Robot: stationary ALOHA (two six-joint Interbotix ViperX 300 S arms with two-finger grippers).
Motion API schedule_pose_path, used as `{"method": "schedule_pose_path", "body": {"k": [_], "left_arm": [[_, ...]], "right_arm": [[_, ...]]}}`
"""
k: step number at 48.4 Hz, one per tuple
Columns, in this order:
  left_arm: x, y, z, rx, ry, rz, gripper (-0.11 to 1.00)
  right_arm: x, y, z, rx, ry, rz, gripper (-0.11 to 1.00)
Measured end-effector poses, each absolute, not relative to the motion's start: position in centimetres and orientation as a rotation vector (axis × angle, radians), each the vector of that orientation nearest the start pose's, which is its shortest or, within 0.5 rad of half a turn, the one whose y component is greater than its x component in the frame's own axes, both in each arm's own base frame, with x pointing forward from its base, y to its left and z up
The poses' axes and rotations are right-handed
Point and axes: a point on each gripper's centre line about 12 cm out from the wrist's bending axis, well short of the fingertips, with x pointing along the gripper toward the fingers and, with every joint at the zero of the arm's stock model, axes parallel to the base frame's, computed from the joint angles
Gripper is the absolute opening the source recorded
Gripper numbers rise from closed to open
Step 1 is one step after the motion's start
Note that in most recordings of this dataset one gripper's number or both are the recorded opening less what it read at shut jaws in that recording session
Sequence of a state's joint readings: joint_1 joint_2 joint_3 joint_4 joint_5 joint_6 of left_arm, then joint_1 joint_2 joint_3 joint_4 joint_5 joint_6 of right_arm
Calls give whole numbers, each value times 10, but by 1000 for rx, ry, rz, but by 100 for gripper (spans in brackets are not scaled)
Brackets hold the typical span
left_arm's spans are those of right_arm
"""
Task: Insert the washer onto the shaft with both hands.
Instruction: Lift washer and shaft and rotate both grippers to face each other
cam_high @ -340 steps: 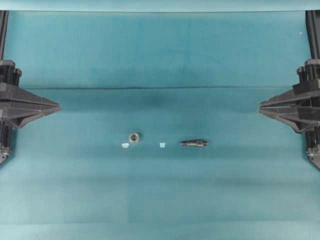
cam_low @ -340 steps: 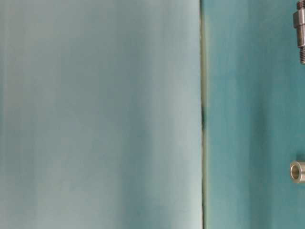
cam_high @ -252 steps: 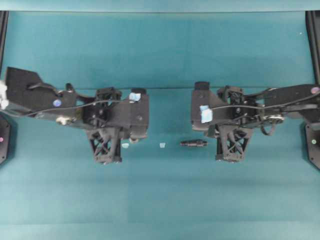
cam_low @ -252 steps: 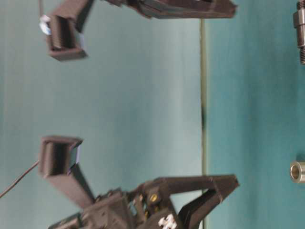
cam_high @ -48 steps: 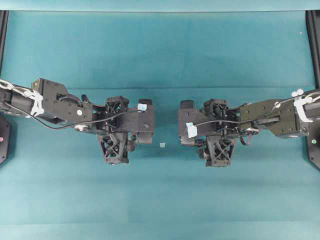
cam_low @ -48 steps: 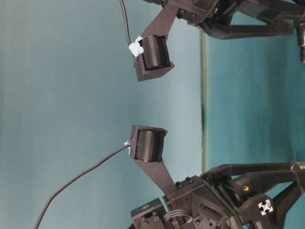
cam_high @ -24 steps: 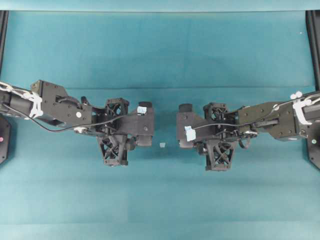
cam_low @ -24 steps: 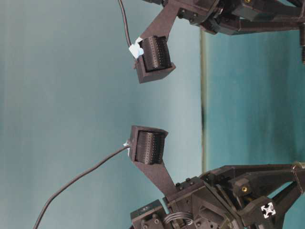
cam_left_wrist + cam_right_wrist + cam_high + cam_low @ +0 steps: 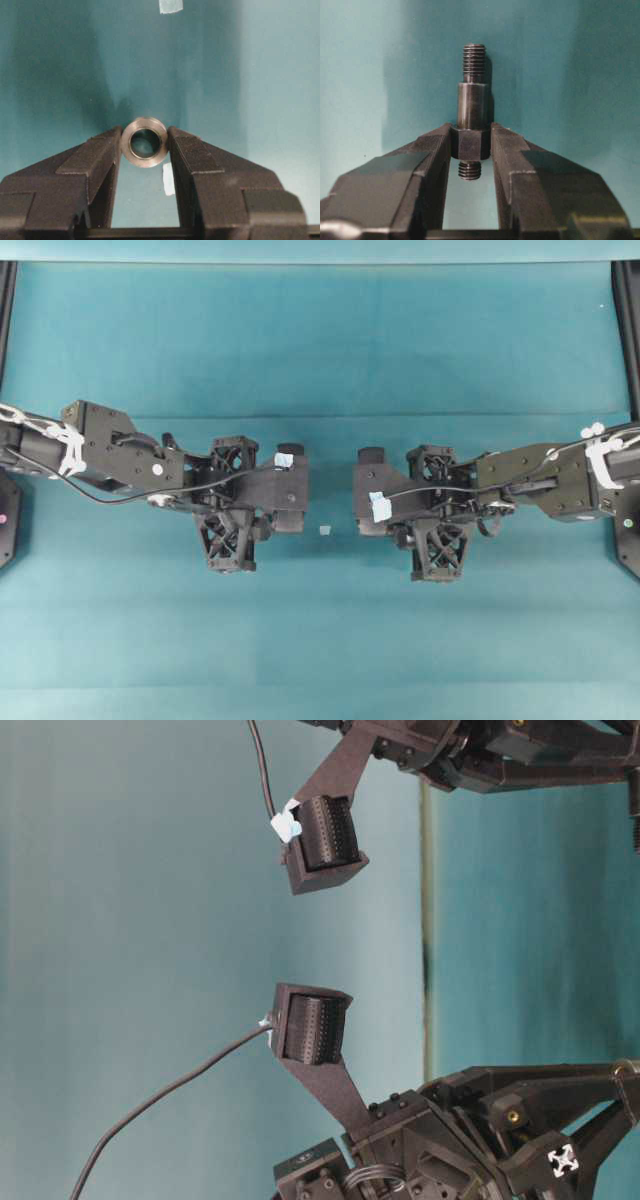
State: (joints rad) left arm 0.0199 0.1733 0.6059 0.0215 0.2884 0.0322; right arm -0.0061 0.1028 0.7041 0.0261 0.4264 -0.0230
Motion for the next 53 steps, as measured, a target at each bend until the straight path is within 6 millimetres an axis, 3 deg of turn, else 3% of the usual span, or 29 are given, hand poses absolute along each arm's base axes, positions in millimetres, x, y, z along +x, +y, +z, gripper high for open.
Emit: {"method": "schedule_pose_path", "body": {"k": [24, 40, 53], "left_arm": [[383, 8, 102, 41, 1056, -6, 36], [381, 7, 146, 47, 936, -5, 36], [366, 4, 164, 51, 786, -9, 36]], "right_arm": [[337, 0, 93, 11, 1209, 3, 1], [338, -6, 117, 17, 1118, -11, 0], [328, 0, 122, 28, 1057, -4, 0]]}}
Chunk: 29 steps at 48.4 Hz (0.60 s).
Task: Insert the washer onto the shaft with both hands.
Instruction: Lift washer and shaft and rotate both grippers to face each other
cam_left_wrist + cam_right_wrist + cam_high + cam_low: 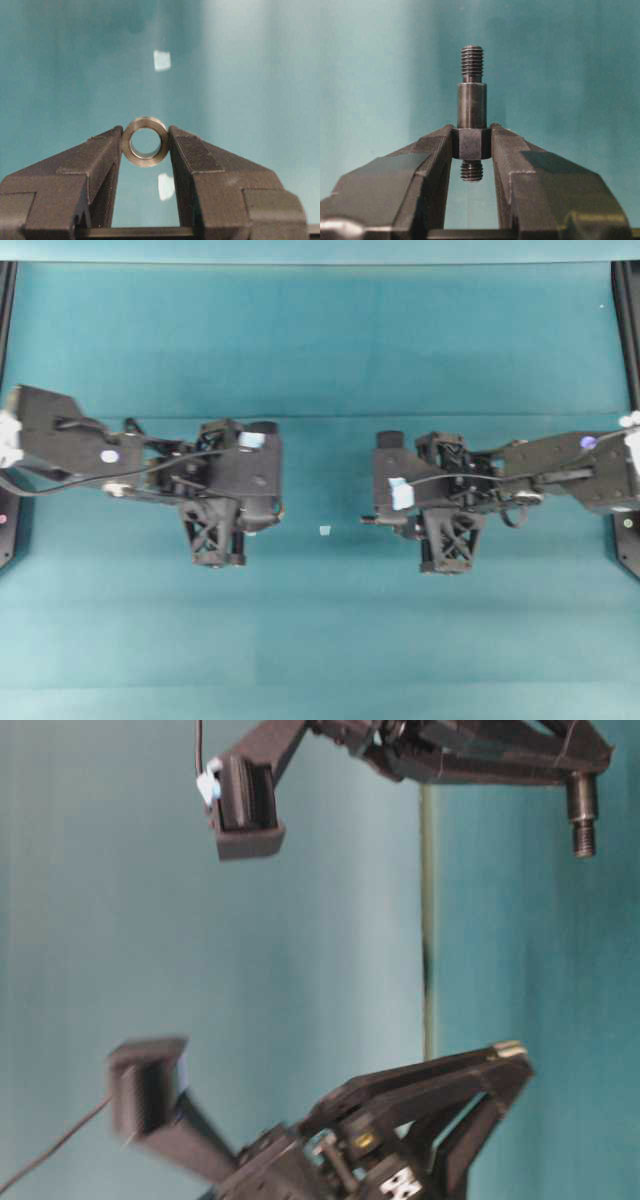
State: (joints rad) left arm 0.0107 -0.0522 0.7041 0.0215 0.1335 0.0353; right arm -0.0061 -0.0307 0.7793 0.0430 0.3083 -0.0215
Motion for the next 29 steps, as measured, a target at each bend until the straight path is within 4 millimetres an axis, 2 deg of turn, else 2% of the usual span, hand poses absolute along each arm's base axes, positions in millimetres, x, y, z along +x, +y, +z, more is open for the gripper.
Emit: {"method": "schedule_pose_path", "body": {"k": [7, 21, 29], "left_arm": [[361, -4, 170, 49, 695, -27, 36], [360, -24, 172, 62, 658, -77, 36], [361, -25, 174, 49, 603, -77, 36]], "right_arm": [[323, 5, 122, 25, 992, 5, 0], [315, 18, 124, 114, 918, -11, 0], [311, 32, 124, 106, 873, 28, 0]]}}
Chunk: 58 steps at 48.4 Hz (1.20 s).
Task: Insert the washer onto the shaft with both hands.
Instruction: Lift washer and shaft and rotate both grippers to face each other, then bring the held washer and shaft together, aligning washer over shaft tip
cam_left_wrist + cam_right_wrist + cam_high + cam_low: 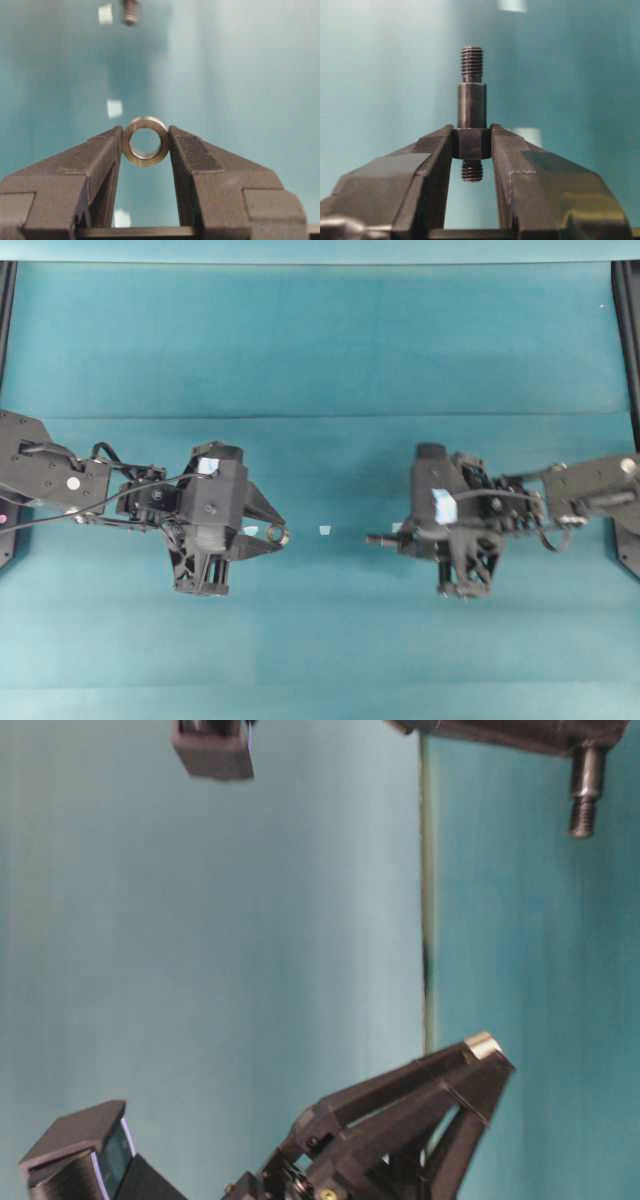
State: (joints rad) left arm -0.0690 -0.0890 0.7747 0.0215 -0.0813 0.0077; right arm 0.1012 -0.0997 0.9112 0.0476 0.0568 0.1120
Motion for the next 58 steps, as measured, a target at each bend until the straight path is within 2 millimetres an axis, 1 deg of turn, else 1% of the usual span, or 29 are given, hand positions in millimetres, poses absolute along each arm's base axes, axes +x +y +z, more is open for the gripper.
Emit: {"method": "schedule_pose_path", "body": {"k": [12, 18, 22, 30, 35, 47, 58], "left_arm": [[361, -25, 178, -5, 513, -66, 36], [358, -25, 175, -50, 479, -57, 36], [358, -26, 177, -75, 457, -54, 36], [359, -31, 176, -77, 452, -66, 36], [360, -33, 172, -77, 460, -71, 36], [371, -36, 170, -79, 429, -79, 36], [382, -38, 165, -83, 413, -82, 36]], "right_arm": [[309, 46, 124, 89, 835, 73, 0], [309, 48, 125, 97, 803, 77, 0], [308, 48, 123, 119, 788, 69, 0], [305, 50, 121, 167, 748, 59, 0], [304, 52, 120, 183, 728, 61, 0], [306, 53, 120, 200, 692, 63, 0], [309, 53, 111, 201, 690, 59, 0]]}}
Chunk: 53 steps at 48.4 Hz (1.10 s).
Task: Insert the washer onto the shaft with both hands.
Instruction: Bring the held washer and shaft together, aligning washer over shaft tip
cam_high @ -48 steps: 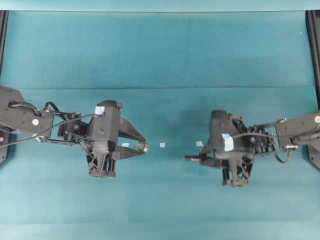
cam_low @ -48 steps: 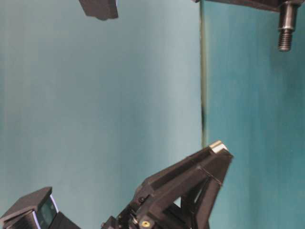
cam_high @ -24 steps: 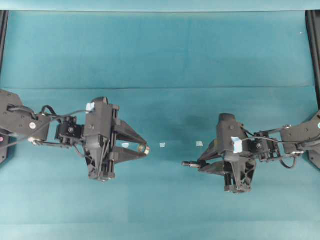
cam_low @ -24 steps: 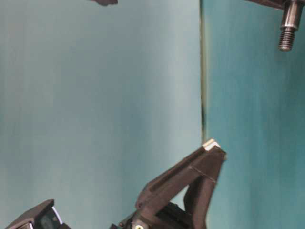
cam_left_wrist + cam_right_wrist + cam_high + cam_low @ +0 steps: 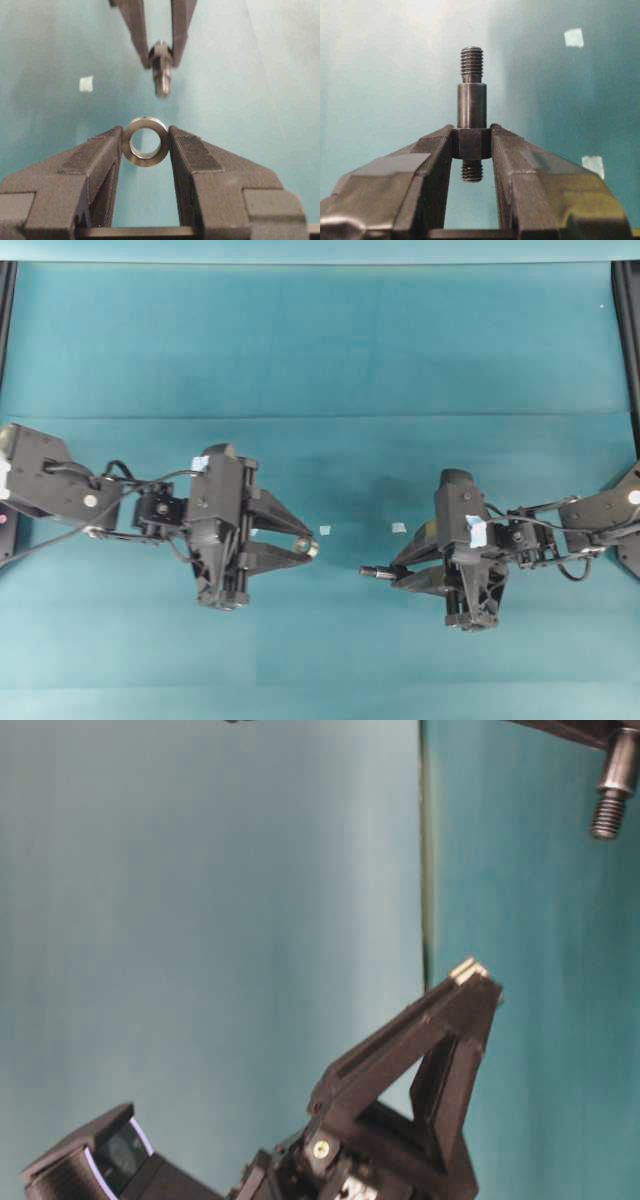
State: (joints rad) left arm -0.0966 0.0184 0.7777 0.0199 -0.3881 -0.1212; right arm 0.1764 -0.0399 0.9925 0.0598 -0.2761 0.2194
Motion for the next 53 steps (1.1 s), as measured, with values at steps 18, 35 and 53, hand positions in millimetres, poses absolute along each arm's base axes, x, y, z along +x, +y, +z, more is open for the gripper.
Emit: {"method": "schedule_pose_path", "body": {"k": [18, 35, 53], "left_arm": [[390, -39, 162, -88, 390, -84, 36], [397, -40, 159, -88, 387, -84, 36], [401, -40, 155, -89, 395, -83, 36]], "right_arm": [[319, 49, 110, 220, 605, 46, 0], [323, 46, 116, 247, 539, 29, 0], [326, 45, 121, 261, 491, 23, 0]]}}
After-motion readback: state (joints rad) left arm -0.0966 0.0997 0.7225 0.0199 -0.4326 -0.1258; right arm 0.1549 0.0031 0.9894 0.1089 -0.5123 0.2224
